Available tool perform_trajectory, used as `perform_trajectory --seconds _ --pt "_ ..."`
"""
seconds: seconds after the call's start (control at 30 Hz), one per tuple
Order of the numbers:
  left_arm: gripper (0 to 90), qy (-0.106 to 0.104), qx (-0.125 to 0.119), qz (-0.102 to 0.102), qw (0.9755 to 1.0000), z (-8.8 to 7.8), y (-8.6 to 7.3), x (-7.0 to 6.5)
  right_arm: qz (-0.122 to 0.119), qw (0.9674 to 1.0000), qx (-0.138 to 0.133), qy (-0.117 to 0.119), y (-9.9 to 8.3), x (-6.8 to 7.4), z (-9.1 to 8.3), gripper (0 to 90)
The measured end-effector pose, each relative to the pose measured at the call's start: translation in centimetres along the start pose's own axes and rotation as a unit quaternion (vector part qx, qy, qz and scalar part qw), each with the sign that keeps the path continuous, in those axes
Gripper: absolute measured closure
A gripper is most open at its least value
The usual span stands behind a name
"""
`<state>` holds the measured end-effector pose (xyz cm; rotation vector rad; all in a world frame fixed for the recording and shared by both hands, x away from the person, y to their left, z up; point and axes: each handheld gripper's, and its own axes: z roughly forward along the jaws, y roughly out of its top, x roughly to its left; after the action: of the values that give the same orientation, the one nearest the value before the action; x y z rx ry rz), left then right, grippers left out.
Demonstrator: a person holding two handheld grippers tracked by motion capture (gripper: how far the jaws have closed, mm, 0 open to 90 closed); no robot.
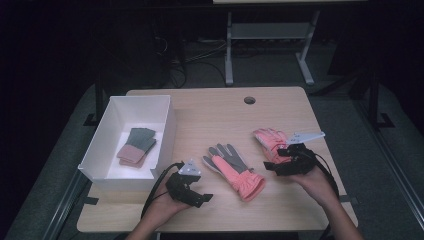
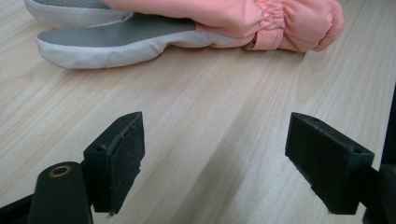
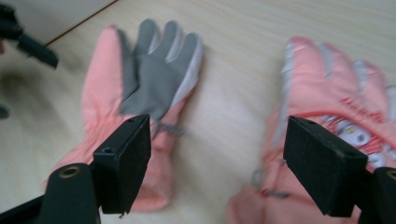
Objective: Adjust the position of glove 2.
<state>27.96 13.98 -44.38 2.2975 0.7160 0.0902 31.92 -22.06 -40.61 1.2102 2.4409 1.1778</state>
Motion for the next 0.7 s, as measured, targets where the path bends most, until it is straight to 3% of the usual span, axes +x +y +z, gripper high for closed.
perform_trajectory --seconds 0.07,0.17,0.2,0.4,0.7 --pt "19.5 0.0 0.005 0.008 1.0 0.0 0.0 0.1 0.006 0.9999 0.0 -0.009 0.5 -0.7 0.2 23.2" --pt "19.5 -0.001 0.0 -0.001 1.0 0.1 0.0 0.0 0.016 0.9998 -0.009 -0.012 0.8 -1.4 0.3 23.5" --pt "19.5 -0.001 0.002 0.0 1.0 0.2 0.0 0.1 0.023 0.9995 -0.005 -0.023 1.2 -2.3 0.6 24.1" --pt "19.6 -0.002 0.008 0.005 1.0 0.1 -0.1 0.3 0.035 0.9985 0.008 -0.041 2.0 -4.6 1.6 26.2" --pt "19.8 0.001 0.012 0.003 0.9999 0.2 -0.1 0.5 0.066 0.9956 0.03 -0.06 0.8 -6.9 2.4 37.5"
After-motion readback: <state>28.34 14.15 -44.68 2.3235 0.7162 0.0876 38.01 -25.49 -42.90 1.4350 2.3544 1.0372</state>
